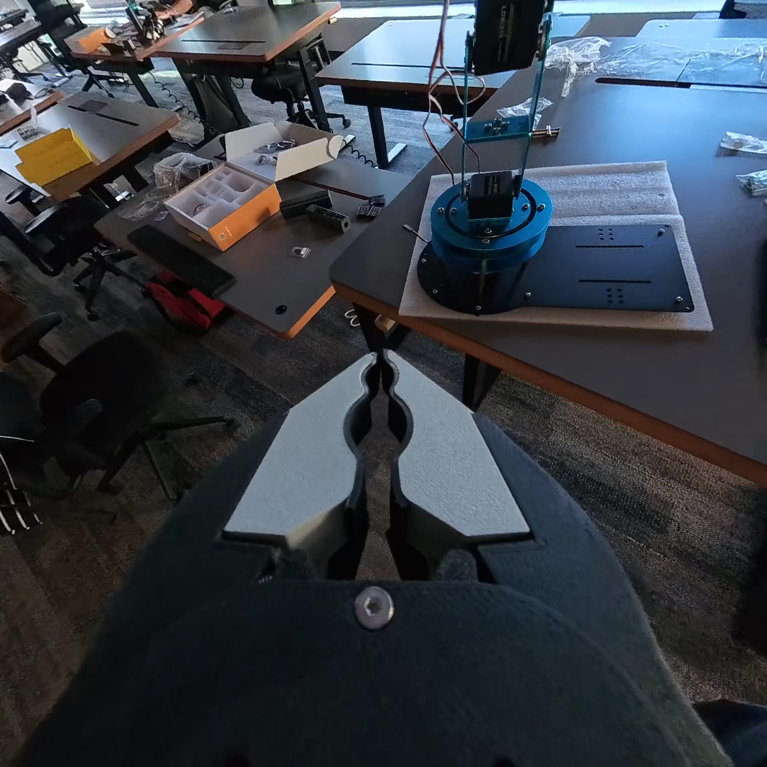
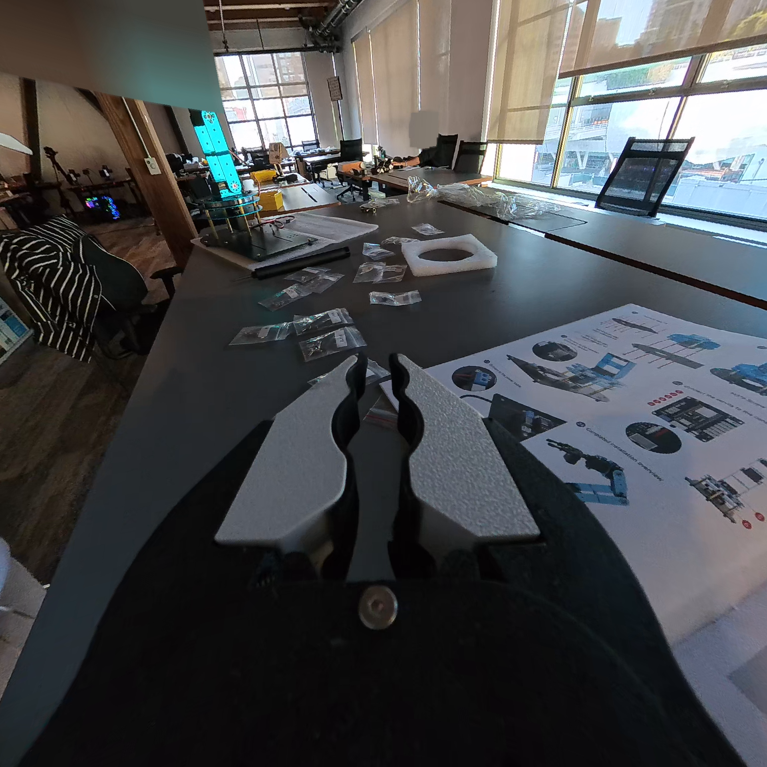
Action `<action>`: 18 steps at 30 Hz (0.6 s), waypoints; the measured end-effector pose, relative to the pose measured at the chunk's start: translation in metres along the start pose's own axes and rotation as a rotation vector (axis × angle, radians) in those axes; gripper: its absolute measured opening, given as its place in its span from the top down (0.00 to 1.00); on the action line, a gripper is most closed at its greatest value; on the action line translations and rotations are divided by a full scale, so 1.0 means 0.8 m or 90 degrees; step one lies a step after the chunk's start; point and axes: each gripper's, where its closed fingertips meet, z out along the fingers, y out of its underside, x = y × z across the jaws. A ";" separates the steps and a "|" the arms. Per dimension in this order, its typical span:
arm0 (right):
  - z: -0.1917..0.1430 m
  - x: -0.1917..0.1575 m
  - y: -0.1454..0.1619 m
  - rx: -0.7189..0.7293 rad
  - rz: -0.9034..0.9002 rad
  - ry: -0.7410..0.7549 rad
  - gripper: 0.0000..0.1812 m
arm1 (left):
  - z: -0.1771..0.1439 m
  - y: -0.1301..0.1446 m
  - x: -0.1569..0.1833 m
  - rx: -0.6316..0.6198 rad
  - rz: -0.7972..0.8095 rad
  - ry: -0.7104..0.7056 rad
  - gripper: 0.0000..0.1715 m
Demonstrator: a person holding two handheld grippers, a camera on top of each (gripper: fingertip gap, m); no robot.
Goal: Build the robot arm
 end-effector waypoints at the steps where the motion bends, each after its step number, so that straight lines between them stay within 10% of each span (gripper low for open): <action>1: 0.000 0.000 0.000 0.000 0.000 0.000 0.95 | 0.000 0.001 0.001 -0.002 0.004 0.001 1.00; 18: -0.002 0.003 0.010 -0.051 -0.143 0.094 0.94 | 0.002 -0.015 -0.036 0.024 0.004 0.045 1.00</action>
